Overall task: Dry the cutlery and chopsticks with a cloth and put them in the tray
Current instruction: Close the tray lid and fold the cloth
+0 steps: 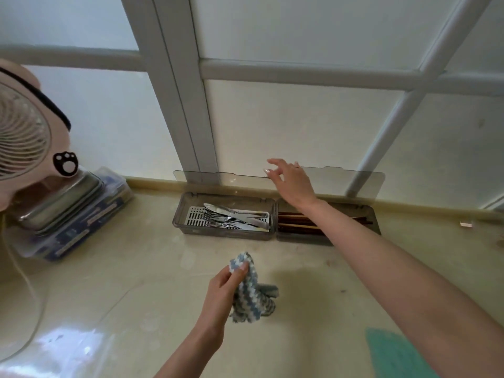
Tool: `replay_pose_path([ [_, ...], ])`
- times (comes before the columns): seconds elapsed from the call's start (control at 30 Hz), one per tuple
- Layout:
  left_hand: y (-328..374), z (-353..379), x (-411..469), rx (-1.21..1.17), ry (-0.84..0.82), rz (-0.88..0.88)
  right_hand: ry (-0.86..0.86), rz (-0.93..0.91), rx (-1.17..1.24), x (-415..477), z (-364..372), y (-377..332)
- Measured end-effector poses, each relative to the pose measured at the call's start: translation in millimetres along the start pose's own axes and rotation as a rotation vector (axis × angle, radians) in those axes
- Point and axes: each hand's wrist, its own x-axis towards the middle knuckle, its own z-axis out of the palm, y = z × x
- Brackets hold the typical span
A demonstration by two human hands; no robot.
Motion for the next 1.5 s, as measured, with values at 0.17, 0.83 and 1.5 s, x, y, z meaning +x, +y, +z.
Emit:
replay_pose_path([
  [0.17, -2, 4, -3, -0.009, 0.008, -0.021, 0.185, 0.012, -0.023, -13, -13, 34],
  [0.83, 33, 11, 6, 0.293, -0.147, 0.102, -0.348, 0.107, 0.157, -87, -14, -1],
  [1.5, 199, -17, 15, 0.367, -0.144, 0.635, -0.087, 0.050, 0.801, -64, -123, -105],
])
